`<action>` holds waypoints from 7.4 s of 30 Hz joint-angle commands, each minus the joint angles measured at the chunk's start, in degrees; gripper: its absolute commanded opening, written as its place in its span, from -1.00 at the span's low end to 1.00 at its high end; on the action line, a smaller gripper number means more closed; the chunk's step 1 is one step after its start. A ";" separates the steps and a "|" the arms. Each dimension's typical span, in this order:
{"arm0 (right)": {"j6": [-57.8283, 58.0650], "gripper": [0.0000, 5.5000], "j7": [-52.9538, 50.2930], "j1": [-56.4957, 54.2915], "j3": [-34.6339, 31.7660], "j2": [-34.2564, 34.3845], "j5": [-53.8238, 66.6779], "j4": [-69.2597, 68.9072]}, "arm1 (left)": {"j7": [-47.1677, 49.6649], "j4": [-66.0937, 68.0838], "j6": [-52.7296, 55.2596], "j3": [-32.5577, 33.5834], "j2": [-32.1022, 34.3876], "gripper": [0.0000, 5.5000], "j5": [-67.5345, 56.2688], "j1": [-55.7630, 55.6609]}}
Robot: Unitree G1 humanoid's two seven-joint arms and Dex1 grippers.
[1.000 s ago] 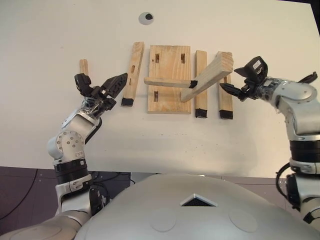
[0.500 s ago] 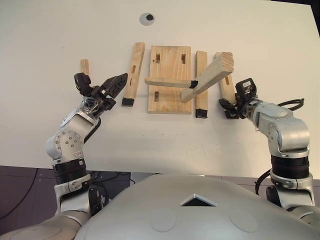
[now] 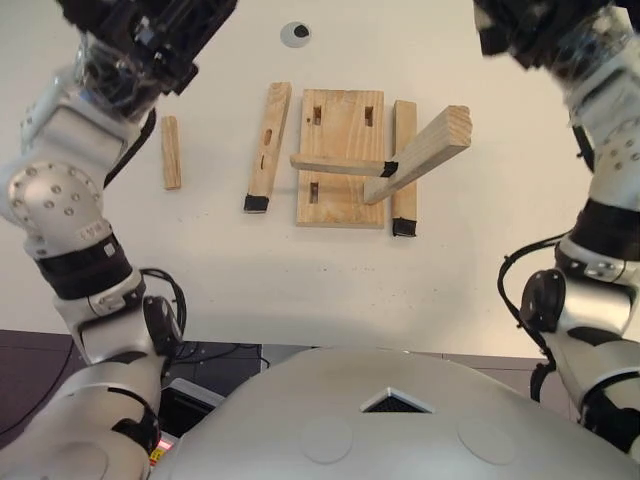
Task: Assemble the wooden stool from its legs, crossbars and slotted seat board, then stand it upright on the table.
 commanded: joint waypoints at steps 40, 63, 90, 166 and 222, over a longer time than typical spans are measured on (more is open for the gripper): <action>9.26 -0.27 28.62 -10.41 14.71 -13.35 13.96 -1.27 | 1.84 -0.54 9.01 -6.08 -4.53 -0.16 -19.75 -6.89; -1.57 0.36 26.84 -7.50 11.44 -16.71 3.30 10.73 | -22.20 22.32 -23.29 -8.50 -2.71 -0.26 15.57 12.97; -4.87 0.36 23.94 -1.73 11.15 -14.74 0.98 9.63 | -42.13 27.31 -42.77 -20.40 14.09 -0.27 37.46 17.37; -6.71 0.36 20.35 6.92 13.02 -13.61 -1.84 4.16 | -34.46 18.25 -30.60 -42.38 18.41 -0.28 48.24 12.70; -14.54 0.36 4.71 18.36 19.22 -15.82 -27.48 10.83 | -4.19 19.35 -36.99 -22.81 8.78 0.30 58.94 15.92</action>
